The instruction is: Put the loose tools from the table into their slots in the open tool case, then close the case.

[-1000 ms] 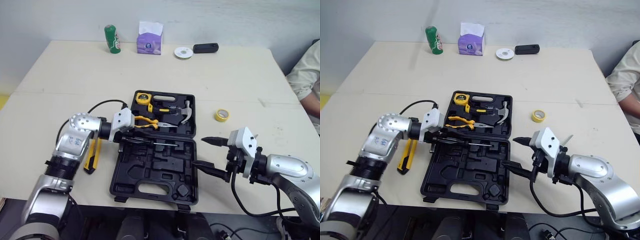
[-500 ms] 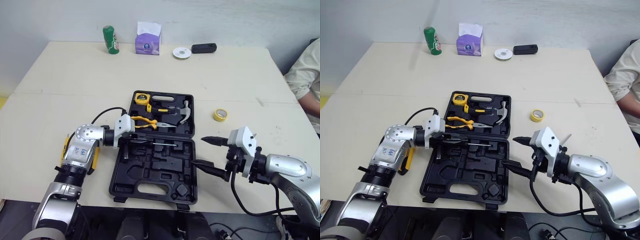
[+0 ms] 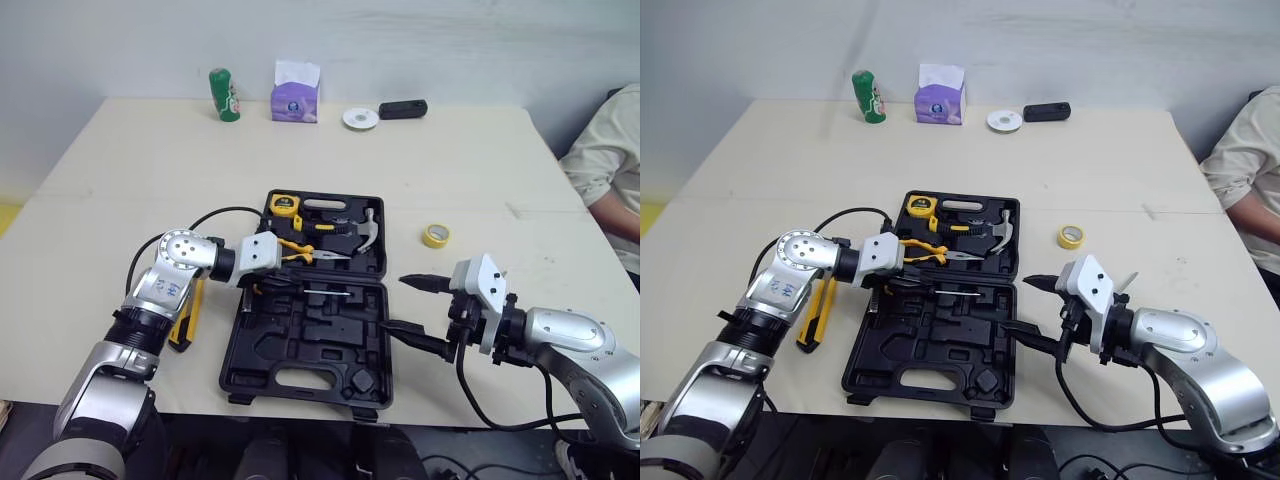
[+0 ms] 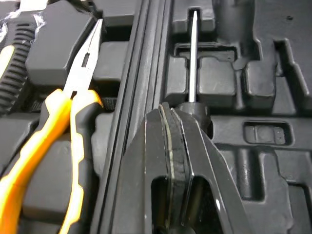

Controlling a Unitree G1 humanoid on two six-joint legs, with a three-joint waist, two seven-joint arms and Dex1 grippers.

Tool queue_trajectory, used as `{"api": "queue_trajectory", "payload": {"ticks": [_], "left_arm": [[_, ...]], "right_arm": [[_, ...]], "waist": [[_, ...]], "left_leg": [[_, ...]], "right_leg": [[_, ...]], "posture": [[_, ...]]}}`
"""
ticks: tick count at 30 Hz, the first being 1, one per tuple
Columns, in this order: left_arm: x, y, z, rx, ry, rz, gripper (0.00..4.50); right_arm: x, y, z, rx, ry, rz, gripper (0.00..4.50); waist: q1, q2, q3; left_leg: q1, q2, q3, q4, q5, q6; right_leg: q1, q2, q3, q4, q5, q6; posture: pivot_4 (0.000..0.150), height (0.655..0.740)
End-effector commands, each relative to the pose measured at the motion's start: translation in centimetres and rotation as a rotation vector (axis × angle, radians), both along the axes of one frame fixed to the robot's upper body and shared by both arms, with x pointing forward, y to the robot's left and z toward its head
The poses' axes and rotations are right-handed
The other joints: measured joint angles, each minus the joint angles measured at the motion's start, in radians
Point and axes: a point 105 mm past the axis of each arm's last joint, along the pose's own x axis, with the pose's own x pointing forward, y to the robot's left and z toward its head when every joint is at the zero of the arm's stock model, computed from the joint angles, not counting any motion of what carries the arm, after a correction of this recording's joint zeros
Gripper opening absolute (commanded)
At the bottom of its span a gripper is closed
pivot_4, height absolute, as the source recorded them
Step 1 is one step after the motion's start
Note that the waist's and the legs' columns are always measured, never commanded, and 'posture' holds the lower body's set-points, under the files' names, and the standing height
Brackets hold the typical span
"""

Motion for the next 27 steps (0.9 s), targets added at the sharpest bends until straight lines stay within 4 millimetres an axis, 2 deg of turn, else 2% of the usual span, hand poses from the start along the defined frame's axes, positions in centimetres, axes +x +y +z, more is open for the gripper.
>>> {"api": "queue_trajectory", "payload": {"ticks": [1, 4, 9, 13, 19, 27], "left_arm": [[-1.8, 1.7, -5.3, 0.128, 0.191, 0.025, 0.05], [-1.9, 0.9, -4.3, 0.056, 0.179, 0.009, 0.05], [0.0, 0.3, -1.5, -0.099, 0.064, 0.069, 0.05], [0.2, -0.3, 0.3, -0.223, 0.044, 0.072, 0.05], [-0.3, -0.6, 1.3, -0.281, 0.04, 0.058, 0.05], [-1.1, -0.9, 1.1, -0.276, 0.06, 0.023, 0.05]], "right_arm": [[-0.3, 0.1, 0.2, -0.001, -0.019, 0.018, 4.5], [-0.5, -0.1, 0.1, -0.001, -0.013, 0.015, 4.5], [-0.4, 0.0, 0.1, 0.0, -0.012, 0.017, 4.5], [-0.2, 0.2, 0.2, 0.004, -0.013, 0.027, 4.5], [-0.2, 0.6, 0.1, 0.015, -0.008, 0.039, 4.5], [-0.3, 0.6, 0.1, 0.013, -0.008, 0.042, 4.5]], "waist": [[0.0, 0.002, -0.002], [-0.003, 0.003, -0.003], [0.003, 0.003, -0.003], [0.004, 0.001, -0.001], [0.003, -0.001, 0.003], [0.004, -0.003, 0.006]], "left_leg": [[0.003, 0.001, 0.0, 0.0, -0.004, 0.001], [0.003, 0.002, 0.0, 0.0, -0.006, 0.002], [0.002, 0.002, 0.0, 0.0, -0.005, -0.001], [0.001, 0.002, 0.0, 0.0, -0.005, 0.0], [-0.001, 0.002, 0.0, 0.0, -0.005, 0.0], [-0.003, 0.002, -0.001, 0.0, -0.005, 0.0]], "right_leg": [[0.002, 0.0, 0.0, 0.0, -0.001, -0.001], [0.002, 0.0, 0.001, 0.0, -0.001, -0.002], [0.001, 0.001, 0.0, 0.0, -0.002, -0.002], [0.001, 0.0, 0.0, 0.0, -0.002, -0.002], [-0.001, 0.0, -0.001, -0.001, -0.002, -0.002], [-0.002, 0.0, -0.001, -0.002, -0.001, -0.002]], "posture": [[0.15, 0.7316], [0.15, 0.7316], [0.15, 0.7316], [0.15, 0.7316], [0.15, 0.7316], [0.15, 0.7316]]}}
